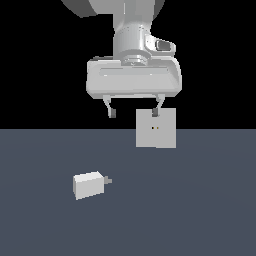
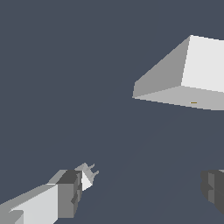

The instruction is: Plug the charger into the wall socket.

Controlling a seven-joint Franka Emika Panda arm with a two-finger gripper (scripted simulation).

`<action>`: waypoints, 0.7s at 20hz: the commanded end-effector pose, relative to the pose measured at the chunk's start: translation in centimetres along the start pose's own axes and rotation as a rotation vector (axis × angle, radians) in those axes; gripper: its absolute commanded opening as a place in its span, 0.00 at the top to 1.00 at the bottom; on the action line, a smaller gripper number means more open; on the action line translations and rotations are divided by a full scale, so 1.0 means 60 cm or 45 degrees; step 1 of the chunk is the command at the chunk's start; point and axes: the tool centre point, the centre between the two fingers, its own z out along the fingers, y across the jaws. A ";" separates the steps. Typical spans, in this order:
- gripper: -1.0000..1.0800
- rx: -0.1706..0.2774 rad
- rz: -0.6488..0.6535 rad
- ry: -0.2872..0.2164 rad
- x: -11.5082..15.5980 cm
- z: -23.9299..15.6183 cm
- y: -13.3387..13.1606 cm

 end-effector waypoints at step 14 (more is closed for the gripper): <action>0.04 0.002 0.143 0.019 -0.020 0.013 -0.006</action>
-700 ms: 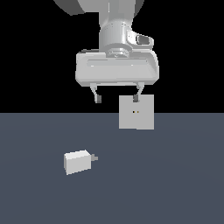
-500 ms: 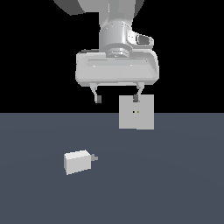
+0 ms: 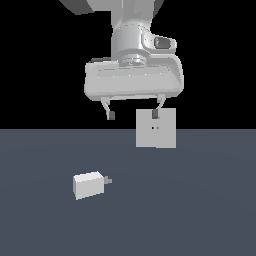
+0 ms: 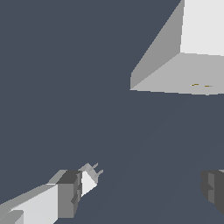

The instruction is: Plug the charger into the wall socket.

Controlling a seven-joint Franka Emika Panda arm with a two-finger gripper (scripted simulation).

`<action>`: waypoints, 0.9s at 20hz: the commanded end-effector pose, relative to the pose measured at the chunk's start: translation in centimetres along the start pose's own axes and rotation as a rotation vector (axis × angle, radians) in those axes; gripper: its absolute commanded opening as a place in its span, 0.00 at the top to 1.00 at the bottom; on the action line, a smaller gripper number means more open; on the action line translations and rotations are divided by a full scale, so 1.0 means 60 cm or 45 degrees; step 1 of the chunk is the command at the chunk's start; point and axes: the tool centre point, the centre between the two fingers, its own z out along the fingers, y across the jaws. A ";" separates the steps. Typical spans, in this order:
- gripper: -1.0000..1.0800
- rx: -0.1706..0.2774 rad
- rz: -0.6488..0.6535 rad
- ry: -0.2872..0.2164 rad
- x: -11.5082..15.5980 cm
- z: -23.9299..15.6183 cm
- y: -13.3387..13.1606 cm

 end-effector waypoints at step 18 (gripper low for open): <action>0.04 0.008 0.541 0.070 -0.070 0.049 -0.035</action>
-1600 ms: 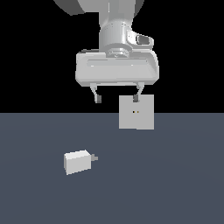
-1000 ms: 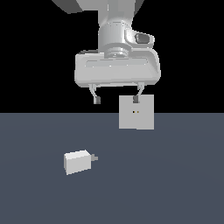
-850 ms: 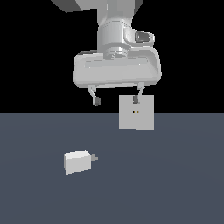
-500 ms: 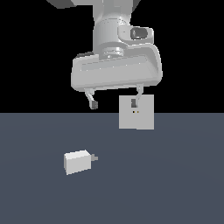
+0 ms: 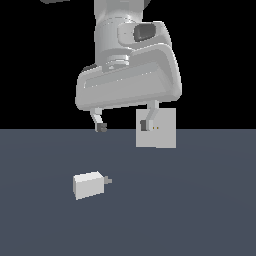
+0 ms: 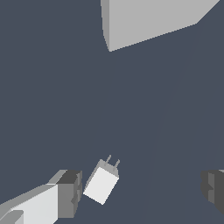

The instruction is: Plug the charger into the wall socket.

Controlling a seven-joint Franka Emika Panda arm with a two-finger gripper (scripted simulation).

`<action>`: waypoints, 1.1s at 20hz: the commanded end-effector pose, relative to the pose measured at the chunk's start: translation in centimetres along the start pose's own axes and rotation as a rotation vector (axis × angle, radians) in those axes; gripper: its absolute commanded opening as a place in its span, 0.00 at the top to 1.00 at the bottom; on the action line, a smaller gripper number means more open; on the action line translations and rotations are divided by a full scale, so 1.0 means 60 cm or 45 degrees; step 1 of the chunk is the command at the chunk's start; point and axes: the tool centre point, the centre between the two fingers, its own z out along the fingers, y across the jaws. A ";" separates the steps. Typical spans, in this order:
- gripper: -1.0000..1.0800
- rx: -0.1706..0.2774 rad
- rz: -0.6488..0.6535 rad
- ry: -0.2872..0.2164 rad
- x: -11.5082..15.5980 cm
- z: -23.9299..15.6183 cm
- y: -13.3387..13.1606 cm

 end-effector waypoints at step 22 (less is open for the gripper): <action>0.04 0.006 0.592 0.079 -0.073 0.055 -0.043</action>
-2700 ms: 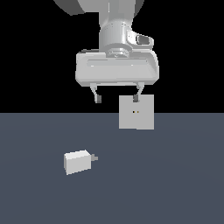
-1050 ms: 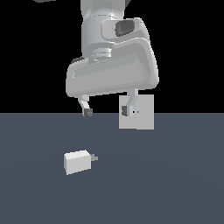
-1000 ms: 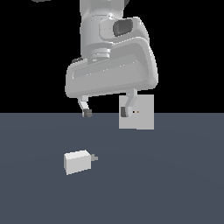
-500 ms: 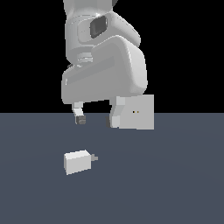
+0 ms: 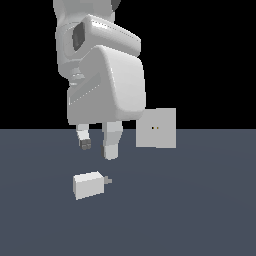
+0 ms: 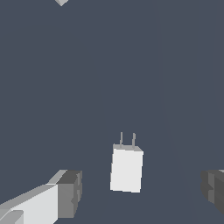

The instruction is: Plug the charger into the wall socket.

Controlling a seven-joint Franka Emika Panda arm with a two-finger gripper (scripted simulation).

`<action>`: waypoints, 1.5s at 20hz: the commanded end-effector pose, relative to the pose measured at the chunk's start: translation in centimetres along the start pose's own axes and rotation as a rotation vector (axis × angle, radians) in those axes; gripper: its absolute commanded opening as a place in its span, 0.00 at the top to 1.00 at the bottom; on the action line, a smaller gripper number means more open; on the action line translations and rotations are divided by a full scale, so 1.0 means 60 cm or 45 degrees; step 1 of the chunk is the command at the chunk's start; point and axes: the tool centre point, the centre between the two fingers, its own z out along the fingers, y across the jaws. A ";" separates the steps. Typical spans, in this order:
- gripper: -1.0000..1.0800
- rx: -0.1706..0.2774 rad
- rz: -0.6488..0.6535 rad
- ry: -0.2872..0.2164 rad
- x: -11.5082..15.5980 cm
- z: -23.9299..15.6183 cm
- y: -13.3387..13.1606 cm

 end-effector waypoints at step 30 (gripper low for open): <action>0.04 0.000 0.124 0.015 -0.023 0.093 -0.008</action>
